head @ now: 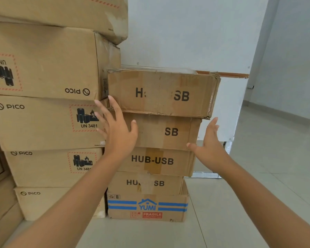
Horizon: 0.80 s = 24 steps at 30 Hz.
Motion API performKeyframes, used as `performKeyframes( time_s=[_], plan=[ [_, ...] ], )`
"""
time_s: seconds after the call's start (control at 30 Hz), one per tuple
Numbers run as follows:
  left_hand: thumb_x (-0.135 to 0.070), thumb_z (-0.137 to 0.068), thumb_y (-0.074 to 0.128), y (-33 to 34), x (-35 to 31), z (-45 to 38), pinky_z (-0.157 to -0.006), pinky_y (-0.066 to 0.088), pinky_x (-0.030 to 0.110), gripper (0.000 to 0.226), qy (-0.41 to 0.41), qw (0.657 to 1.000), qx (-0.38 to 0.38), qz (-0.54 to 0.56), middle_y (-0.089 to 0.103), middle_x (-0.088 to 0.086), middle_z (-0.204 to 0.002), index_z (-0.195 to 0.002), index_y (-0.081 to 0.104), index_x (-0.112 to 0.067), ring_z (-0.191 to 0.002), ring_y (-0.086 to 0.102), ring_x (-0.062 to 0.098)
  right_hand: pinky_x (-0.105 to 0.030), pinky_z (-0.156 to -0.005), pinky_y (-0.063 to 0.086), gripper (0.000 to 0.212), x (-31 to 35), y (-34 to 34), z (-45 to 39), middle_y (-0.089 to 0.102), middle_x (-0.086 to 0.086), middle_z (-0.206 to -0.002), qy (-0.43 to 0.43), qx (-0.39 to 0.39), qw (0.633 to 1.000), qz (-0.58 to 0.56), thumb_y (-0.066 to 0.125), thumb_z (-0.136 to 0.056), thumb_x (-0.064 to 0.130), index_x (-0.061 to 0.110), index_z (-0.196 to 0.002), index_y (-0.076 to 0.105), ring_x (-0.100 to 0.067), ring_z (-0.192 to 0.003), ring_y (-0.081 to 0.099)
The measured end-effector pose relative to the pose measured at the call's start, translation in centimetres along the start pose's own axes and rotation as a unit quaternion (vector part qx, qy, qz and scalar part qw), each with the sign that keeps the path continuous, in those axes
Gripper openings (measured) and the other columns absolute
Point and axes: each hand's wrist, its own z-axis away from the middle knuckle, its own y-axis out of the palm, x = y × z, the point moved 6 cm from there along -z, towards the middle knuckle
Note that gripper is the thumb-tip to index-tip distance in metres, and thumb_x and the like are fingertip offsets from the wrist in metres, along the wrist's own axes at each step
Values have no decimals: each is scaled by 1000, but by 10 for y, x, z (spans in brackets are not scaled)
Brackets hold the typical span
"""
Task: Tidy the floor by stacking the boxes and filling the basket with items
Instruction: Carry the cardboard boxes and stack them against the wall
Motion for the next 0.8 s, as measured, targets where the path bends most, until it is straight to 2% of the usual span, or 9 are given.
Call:
performKeyframes(
  time_s=[0.17, 0.27, 0.43, 0.6, 0.7, 0.8],
  plan=[
    [-32, -95, 44, -3, -2, 14, -109, -1, 63, 82, 2, 1000, -6, 1, -39, 11, -147, -144, -23, -29, -139, -24, 39, -33, -107, 28, 99, 0, 13, 12, -24, -7, -155, 42, -42, 996, -61, 54, -94, 20, 25, -141, -33, -28, -144, 17],
    [-35, -95, 43, -10, 2, 25, -108, -1, 62, 83, 19, 1000, -10, -14, -40, 9, -147, -143, -24, -33, -139, -24, 38, -30, -99, 32, 99, -1, 19, 17, -20, -10, -156, 72, -80, 990, -96, 55, -93, 19, 25, -142, -31, -30, -143, 18],
    [-38, -96, 38, -26, 36, 56, -111, -7, 57, 77, -17, 997, 23, -74, -33, 4, -151, -145, -21, -26, -140, -26, 28, -45, -109, 27, 97, 2, 60, 33, -9, -13, -157, 98, -120, 979, -133, 55, -88, 10, 22, -147, -21, -35, -143, 14],
    [-43, -96, 37, -80, 82, 80, -113, -5, 53, 71, -100, 975, 55, -192, -7, 2, -158, -150, -2, -17, -145, -9, 23, -41, -103, 32, 94, 49, 138, 56, -9, -14, -155, 70, -1, 987, -145, 58, -87, 10, 21, -150, -11, -36, -140, 16],
    [-48, -93, 40, -130, 98, 86, -113, -3, 54, 75, -90, 955, 57, -278, -4, 2, -158, -150, 0, -19, -145, -5, 21, -41, -104, 33, 92, 79, 172, 72, -10, -17, -156, 32, 58, 987, -149, 57, -89, 14, 25, -150, -11, -35, -143, 10],
    [-55, -89, 43, -173, 115, 94, -112, 3, 57, 83, -106, 935, 55, -334, -8, 5, -157, -150, -1, -21, -145, -4, 24, -44, -103, 38, 92, 102, 199, 88, -5, -16, -155, -9, 88, 989, -122, 55, -85, 9, 27, -150, -7, -37, -137, 23]
  ],
)
